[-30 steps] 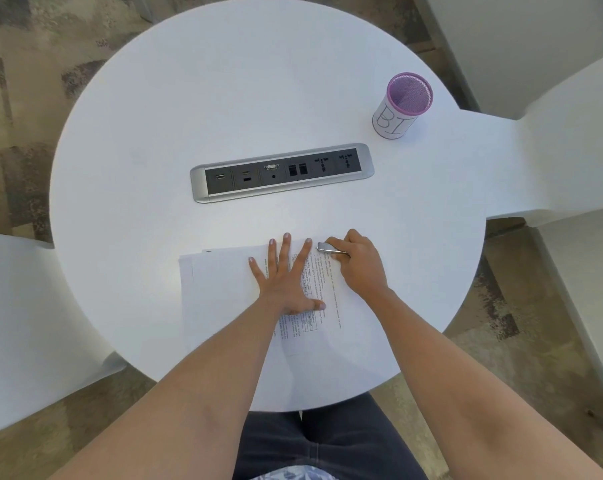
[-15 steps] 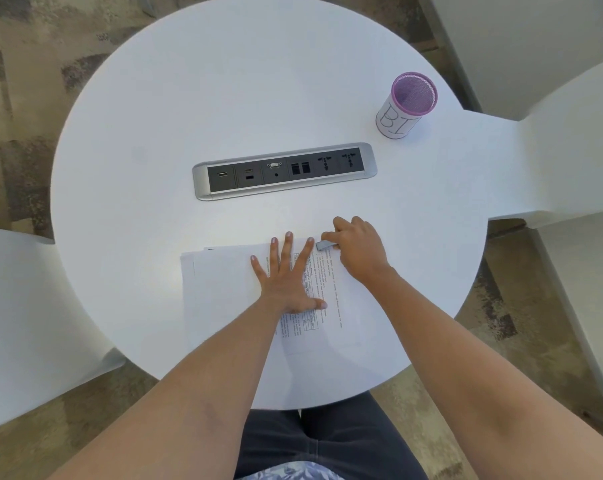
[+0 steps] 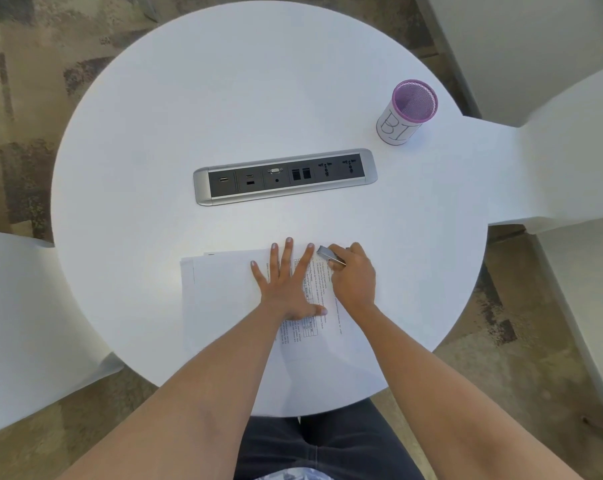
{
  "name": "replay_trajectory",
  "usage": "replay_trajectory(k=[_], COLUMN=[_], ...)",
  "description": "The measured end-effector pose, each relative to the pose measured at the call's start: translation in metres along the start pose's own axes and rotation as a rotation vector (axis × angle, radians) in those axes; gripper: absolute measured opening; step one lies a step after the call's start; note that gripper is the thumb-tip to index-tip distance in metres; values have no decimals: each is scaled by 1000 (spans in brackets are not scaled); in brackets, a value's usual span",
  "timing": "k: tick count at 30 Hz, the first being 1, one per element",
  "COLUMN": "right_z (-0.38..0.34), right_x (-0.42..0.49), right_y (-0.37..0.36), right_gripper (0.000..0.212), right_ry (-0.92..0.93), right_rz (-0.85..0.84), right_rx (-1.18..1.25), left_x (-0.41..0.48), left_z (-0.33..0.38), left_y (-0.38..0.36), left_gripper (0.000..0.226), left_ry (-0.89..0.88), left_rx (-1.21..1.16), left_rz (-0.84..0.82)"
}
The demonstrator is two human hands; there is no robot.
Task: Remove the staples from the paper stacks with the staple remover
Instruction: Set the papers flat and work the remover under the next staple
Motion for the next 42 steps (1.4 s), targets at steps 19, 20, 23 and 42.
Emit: replay_trajectory(k=[19, 20, 23, 42], right_z=[21, 21, 18, 0], right_x=[-13, -13, -9, 15], right_y=[-6, -5, -2, 13], right_gripper=[30, 30, 34, 31], right_ry=[-98, -86, -49, 230], right_rz=[54, 51, 50, 8], right_rx=[154, 133, 89, -155], left_x=[2, 2, 2, 1], left_z=[-1, -1, -1, -1], left_y=[0, 0, 0, 0], left_gripper=[137, 137, 137, 136], left_ry=[4, 5, 6, 10], left_rx=[-8, -9, -9, -1], left_rz=[4, 5, 5, -14])
Point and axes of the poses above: each hand's wrist, its own x-axis towards the middle knuckle, its own y-axis out of the back of the hand, z = x × y, the point moved 5 cm from there along x, towards the middle knuckle, and after that the axes turned 8 degrees about -y, right-handed, at the moved point
